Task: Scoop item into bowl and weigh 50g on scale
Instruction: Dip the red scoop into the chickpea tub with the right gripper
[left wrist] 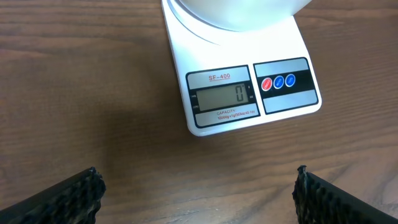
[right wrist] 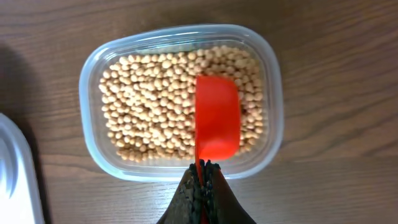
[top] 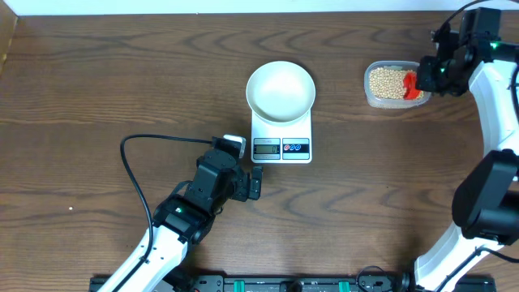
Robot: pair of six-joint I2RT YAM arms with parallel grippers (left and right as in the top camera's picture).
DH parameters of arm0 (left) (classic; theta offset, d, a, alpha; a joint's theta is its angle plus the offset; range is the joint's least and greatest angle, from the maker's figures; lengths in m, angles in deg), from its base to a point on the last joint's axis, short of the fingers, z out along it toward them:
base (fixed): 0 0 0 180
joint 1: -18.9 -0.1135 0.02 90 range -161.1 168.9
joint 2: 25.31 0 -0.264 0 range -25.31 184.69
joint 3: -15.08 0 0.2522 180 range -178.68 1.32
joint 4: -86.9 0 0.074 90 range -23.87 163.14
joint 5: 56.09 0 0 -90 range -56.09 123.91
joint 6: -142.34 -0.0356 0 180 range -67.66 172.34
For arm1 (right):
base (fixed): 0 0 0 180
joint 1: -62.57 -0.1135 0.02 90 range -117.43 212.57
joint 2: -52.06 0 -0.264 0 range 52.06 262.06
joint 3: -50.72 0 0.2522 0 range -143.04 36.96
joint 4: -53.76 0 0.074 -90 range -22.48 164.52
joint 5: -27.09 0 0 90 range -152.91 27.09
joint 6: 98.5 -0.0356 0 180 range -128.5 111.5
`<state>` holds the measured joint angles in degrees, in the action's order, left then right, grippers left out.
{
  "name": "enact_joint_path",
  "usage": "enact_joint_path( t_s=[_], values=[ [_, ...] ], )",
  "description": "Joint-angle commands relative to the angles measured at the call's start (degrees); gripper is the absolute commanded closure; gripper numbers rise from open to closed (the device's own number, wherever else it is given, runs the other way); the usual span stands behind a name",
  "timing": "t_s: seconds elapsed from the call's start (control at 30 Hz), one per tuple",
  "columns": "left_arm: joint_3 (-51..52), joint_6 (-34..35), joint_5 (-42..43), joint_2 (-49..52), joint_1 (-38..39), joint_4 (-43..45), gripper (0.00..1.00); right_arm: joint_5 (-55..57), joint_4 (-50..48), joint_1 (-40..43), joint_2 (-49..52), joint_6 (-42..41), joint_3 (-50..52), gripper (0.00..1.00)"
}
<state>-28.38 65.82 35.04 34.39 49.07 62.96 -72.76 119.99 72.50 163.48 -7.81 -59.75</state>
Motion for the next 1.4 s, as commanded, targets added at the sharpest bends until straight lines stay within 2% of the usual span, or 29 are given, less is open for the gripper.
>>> enact_joint_path(
  t_s=[0.0, 0.17, 0.6, 1.0, 1.23, 1.37],
  values=[
    [0.0, -0.4, -0.7, 0.1, 0.1, 0.0, 0.01, -3.5, 0.0, -0.7, 3.5, -1.2, -0.9, 0.99],
    [0.0, -0.4, -0.7, 0.1, 0.1, 0.0, 0.01, -9.6, 0.0, -0.7, 6.7, -2.1, -0.9, 0.99],
    [0.0, -0.3, -0.7, 0.1, 0.1, 0.0, 0.01, -22.4, -0.2, 0.8, 7.1, -6.3, -0.9, 0.99],
    [0.0, -0.4, -0.7, 0.1, 0.1, 0.0, 0.01, -34.3, 1.9, 9.0, 7.1, -6.3, -0.9, 0.99],
    [0.0, -0.3, -0.7, 0.1, 0.1, 0.0, 0.01, -35.3, 3.7, 12.4, 7.1, -6.2, -0.9, 0.99],
    [0.0, -0.3, -0.7, 0.1, 0.1, 0.0, 0.01, -39.5, 4.0, 14.6, 7.1, -6.2, -0.9, 0.99]
  ],
)
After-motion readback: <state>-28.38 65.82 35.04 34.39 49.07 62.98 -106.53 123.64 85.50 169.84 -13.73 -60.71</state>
